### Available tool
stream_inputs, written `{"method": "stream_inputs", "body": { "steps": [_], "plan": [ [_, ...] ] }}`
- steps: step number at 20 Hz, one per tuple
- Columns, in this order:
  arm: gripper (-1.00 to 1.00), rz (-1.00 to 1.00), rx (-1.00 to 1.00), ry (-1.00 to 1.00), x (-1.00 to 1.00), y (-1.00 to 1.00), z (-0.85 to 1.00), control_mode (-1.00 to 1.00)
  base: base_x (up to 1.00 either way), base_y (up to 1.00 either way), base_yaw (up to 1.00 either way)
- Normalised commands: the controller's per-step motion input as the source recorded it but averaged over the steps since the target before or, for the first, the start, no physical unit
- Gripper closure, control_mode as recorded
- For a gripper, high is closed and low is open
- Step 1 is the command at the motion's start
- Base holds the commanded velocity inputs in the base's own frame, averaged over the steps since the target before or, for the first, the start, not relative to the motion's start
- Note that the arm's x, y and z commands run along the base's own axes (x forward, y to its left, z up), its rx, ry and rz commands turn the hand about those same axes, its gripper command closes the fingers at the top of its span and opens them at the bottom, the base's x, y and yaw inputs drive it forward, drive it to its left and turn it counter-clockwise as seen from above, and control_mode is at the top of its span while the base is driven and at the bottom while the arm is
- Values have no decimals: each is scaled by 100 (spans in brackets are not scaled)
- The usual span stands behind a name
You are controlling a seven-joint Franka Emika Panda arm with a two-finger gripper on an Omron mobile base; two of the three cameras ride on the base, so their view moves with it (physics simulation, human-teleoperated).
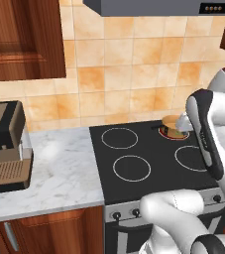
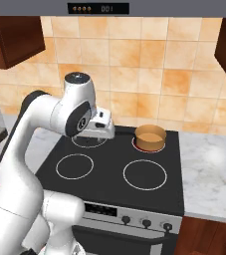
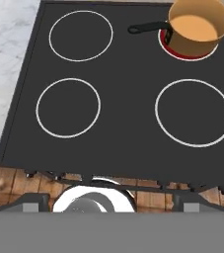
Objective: Turn off the rear right burner of the stove.
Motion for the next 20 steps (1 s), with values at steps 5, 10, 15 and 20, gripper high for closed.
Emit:
{"method": "stream_inputs", "body": {
  "steps": [5, 10, 15, 20],
  "plan": [
    [-100, 0, 0, -12, -44, -81, -36, -100, 0, 0, 0],
    [-100, 3, -3, -18, -16, -39, -44, -100, 0, 0, 0],
    [-100, 8, 0, -31, -30, -57, -47, -100, 0, 0, 0],
    [-100, 9, 0, -28, -24, -57, -44, -100, 0, 0, 0]
  ]
}}
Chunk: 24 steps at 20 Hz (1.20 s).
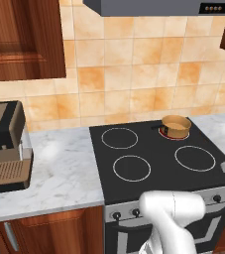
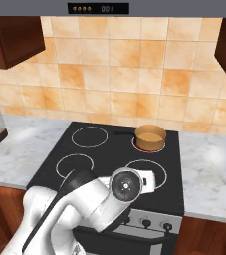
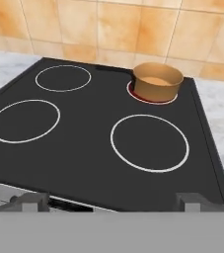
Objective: Turn off the rear right burner of the stove.
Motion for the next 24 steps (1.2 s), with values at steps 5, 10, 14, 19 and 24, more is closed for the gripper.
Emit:
{"method": "stream_inputs", "body": {
  "steps": [5, 10, 14, 19, 24],
  "plan": [
    [-100, 8, 0, -22, -5, -32, -42, -100, 0, 0, 0],
    [-100, 5, -2, -21, -2, -29, -44, -100, 0, 0, 0],
    [-100, 2, -5, -15, -1, -21, -56, -100, 0, 0, 0],
    [-100, 0, -3, -7, 0, -22, -69, -100, 0, 0, 0],
    [-100, 0, 0, -13, -4, -41, -65, -100, 0, 0, 0]
  ]
}}
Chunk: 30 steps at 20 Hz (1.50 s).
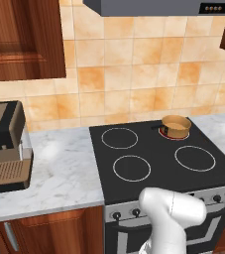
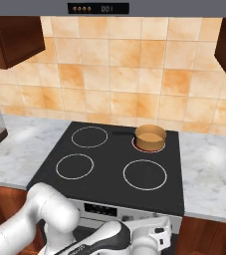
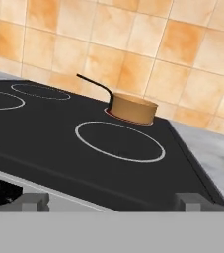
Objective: Turn off the rear right burner of the stove.
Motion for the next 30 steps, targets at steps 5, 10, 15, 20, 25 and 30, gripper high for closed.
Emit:
{"method": "stream_inputs", "body": {
  "steps": [5, 10, 15, 20, 25, 30],
  "plan": [
    [-100, 1, 0, -8, -9, -24, -45, -100, 0, 0, 0],
    [-100, 0, 2, 3, 0, -17, -52, -100, 0, 0, 0],
    [-100, 0, 6, -1, 0, -19, -41, -100, 0, 0, 0],
    [-100, 0, 5, 0, 13, -4, -44, -100, 0, 0, 0],
    [-100, 0, 3, 0, 22, 0, -33, -100, 0, 0, 0],
    [-100, -2, 4, 0, 33, 0, -9, -100, 0, 0, 0]
  ]
}}
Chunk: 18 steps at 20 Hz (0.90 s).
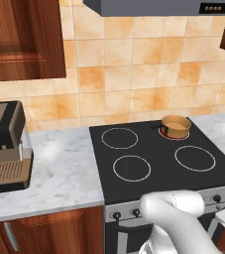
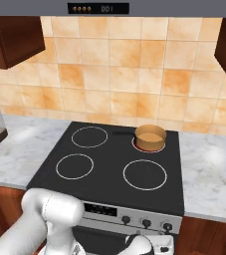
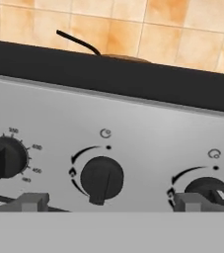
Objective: Turn off the rear right burner of the stove.
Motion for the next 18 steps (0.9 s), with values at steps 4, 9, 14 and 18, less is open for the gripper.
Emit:
{"method": "stream_inputs", "body": {
  "steps": [4, 9, 14, 18],
  "plan": [
    [-100, -6, 8, 0, 25, 0, -1, -100, 0, 0, 0],
    [-100, -10, 8, 0, 3, 5, -4, -100, 0, 0, 0],
    [-100, -13, 8, -5, 2, 11, 0, -100, 0, 0, 0],
    [-100, -10, 4, -8, 0, 27, 0, -100, 0, 0, 0]
  ]
}}
